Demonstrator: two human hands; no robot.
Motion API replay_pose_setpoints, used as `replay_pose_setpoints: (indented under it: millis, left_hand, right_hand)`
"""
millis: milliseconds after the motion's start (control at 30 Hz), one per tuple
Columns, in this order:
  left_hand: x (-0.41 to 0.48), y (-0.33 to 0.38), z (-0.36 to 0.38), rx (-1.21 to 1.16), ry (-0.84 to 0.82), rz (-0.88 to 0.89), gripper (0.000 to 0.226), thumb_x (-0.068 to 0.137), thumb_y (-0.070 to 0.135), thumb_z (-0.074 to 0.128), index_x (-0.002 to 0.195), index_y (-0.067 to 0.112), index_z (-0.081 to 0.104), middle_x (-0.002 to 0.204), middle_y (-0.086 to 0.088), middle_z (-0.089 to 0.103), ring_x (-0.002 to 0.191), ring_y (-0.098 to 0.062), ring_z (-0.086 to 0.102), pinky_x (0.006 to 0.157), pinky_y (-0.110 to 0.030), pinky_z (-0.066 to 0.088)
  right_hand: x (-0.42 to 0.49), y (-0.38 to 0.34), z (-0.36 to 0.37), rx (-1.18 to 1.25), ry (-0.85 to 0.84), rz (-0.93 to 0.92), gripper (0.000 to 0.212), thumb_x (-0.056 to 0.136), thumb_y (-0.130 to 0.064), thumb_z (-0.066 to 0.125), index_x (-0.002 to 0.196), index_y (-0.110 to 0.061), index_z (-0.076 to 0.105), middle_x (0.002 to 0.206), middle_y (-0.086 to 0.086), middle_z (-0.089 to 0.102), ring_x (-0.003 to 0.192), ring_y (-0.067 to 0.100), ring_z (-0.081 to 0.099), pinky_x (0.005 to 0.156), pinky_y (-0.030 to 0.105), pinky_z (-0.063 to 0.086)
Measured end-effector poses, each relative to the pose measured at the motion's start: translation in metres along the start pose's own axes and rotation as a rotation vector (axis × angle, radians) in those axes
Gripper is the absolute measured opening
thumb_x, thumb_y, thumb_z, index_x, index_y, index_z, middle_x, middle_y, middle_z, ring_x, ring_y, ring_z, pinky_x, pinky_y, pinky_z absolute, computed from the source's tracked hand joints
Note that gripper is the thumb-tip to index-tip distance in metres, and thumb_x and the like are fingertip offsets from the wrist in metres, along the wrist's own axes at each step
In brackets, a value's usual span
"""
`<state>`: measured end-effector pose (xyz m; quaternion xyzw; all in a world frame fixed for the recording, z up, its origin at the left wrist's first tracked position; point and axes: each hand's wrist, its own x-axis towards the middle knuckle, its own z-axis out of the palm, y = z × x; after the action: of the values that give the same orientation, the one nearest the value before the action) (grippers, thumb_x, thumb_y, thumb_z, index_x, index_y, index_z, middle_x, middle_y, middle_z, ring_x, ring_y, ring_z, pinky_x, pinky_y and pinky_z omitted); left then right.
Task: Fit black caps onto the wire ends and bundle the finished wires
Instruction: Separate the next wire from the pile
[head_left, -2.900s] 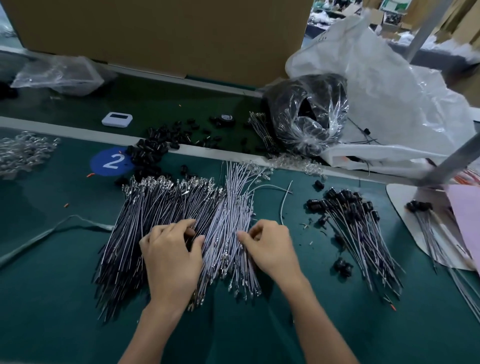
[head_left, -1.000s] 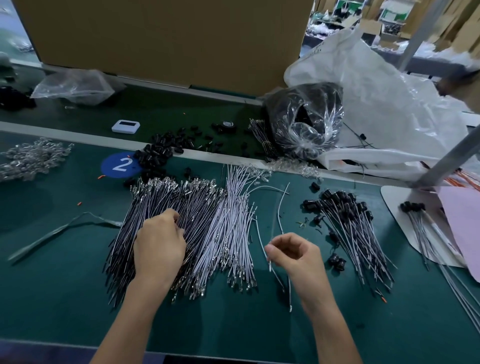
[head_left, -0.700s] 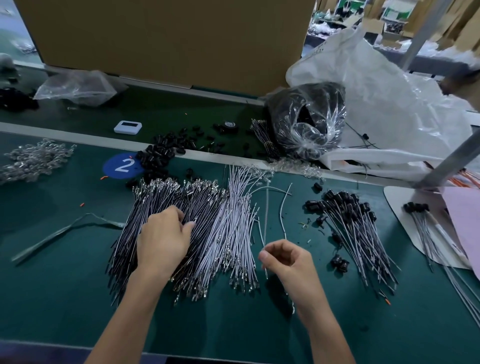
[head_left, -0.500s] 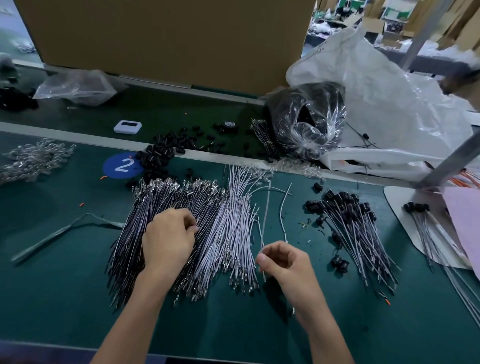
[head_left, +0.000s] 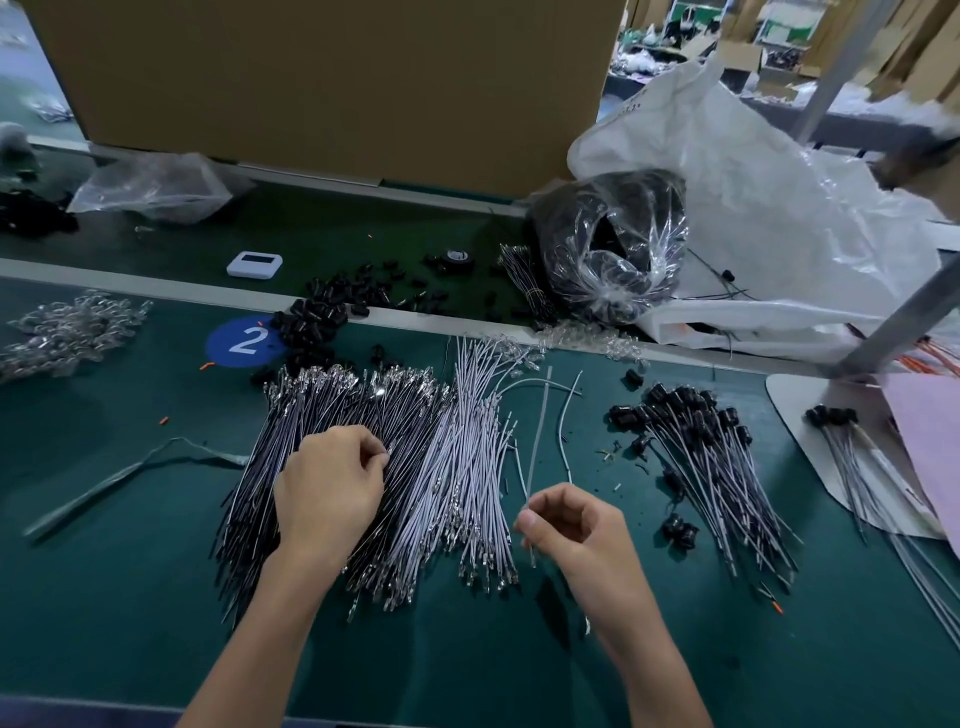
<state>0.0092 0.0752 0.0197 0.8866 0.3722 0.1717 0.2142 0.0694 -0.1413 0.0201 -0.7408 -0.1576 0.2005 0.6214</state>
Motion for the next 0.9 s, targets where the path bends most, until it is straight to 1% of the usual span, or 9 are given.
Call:
replay_pose_setpoints:
  millis: [167, 300, 400, 467, 567, 600, 733, 833, 900]
  left_hand:
    - [0.002, 0.004, 0.0, 0.096, -0.063, 0.024, 0.012, 0.087, 0.038, 0.071, 0.091, 0.027, 0.07, 0.082, 0.012, 0.065, 0.07, -0.01, 0.056, 0.054, -0.024, 0.037]
    - [0.006, 0.007, -0.003, 0.074, -0.081, 0.019, 0.004, 0.088, 0.03, 0.071, 0.087, 0.026, 0.072, 0.074, 0.013, 0.061, 0.066, -0.009, 0.054, 0.05, -0.022, 0.036]
    - [-0.001, 0.009, -0.012, -0.019, 0.014, 0.056, 0.008, 0.087, 0.025, 0.072, 0.081, 0.027, 0.068, 0.073, 0.014, 0.06, 0.062, -0.008, 0.052, 0.052, -0.023, 0.036]
    - [-0.011, 0.013, -0.022, -0.173, 0.079, 0.132, 0.01, 0.085, 0.02, 0.074, 0.08, 0.026, 0.068, 0.075, 0.014, 0.064, 0.057, -0.007, 0.057, 0.055, -0.025, 0.044]
    - [-0.035, 0.028, -0.035, -0.524, 0.028, 0.279, 0.017, 0.082, 0.01, 0.075, 0.081, 0.026, 0.068, 0.066, 0.009, 0.069, 0.051, 0.0, 0.063, 0.043, -0.016, 0.045]
    - [-0.044, 0.033, -0.038, -0.582, 0.018, 0.358, 0.019, 0.081, 0.008, 0.076, 0.082, 0.025, 0.068, 0.068, 0.011, 0.07, 0.055, 0.0, 0.065, 0.046, -0.016, 0.049]
    - [-0.074, 0.043, -0.026, -0.563, 0.043, 0.675, 0.011, 0.077, 0.008, 0.074, 0.084, 0.015, 0.07, 0.086, 0.013, 0.069, 0.076, 0.001, 0.065, 0.069, -0.019, 0.054]
    - [-0.086, 0.043, -0.01, -0.571, -0.015, 0.764, 0.011, 0.076, 0.005, 0.072, 0.085, 0.01, 0.07, 0.097, 0.007, 0.067, 0.087, -0.003, 0.065, 0.076, -0.021, 0.054]
    - [-0.09, 0.042, -0.003, -0.583, -0.025, 0.793, 0.007, 0.077, 0.005, 0.072, 0.084, 0.008, 0.07, 0.1, 0.005, 0.065, 0.089, -0.004, 0.063, 0.077, -0.021, 0.054]
  right_hand:
    - [0.0, -0.003, 0.001, -0.004, 0.005, -0.009, 0.007, 0.087, -0.005, 0.07, 0.081, -0.009, 0.067, 0.076, 0.007, 0.07, 0.068, 0.011, 0.062, 0.069, 0.021, 0.052]
    - [-0.003, -0.004, -0.001, -0.001, 0.001, -0.017, 0.007, 0.087, -0.004, 0.069, 0.081, -0.008, 0.067, 0.076, 0.009, 0.069, 0.067, 0.01, 0.062, 0.068, 0.019, 0.051]
    - [-0.004, -0.005, -0.005, 0.011, 0.022, -0.013, 0.008, 0.086, -0.003, 0.069, 0.08, -0.007, 0.066, 0.075, 0.011, 0.069, 0.066, 0.011, 0.062, 0.068, 0.018, 0.051]
    - [-0.004, -0.006, -0.007, 0.032, 0.026, -0.003, 0.009, 0.086, -0.003, 0.069, 0.08, -0.008, 0.067, 0.075, 0.01, 0.07, 0.066, 0.012, 0.063, 0.069, 0.02, 0.052]
    - [-0.006, -0.01, -0.006, 0.124, -0.004, 0.024, 0.007, 0.084, -0.003, 0.07, 0.078, -0.006, 0.068, 0.076, 0.014, 0.07, 0.065, 0.015, 0.063, 0.065, 0.023, 0.051]
    - [-0.008, -0.013, -0.003, 0.184, -0.027, 0.041, 0.007, 0.083, -0.003, 0.071, 0.077, -0.007, 0.069, 0.076, 0.014, 0.07, 0.064, 0.015, 0.063, 0.063, 0.022, 0.05]
    - [-0.012, -0.019, 0.006, 0.358, -0.133, 0.127, 0.008, 0.073, -0.016, 0.071, 0.074, -0.008, 0.068, 0.074, 0.01, 0.068, 0.063, 0.012, 0.06, 0.058, 0.019, 0.047]
    - [-0.013, -0.021, 0.006, 0.412, -0.19, 0.184, 0.013, 0.082, -0.002, 0.061, 0.071, -0.009, 0.06, 0.066, 0.002, 0.058, 0.06, 0.009, 0.053, 0.059, 0.02, 0.044]
    - [-0.014, -0.021, 0.005, 0.455, -0.197, 0.236, 0.014, 0.081, 0.002, 0.056, 0.07, -0.009, 0.055, 0.064, 0.003, 0.055, 0.057, 0.009, 0.051, 0.056, 0.019, 0.041]
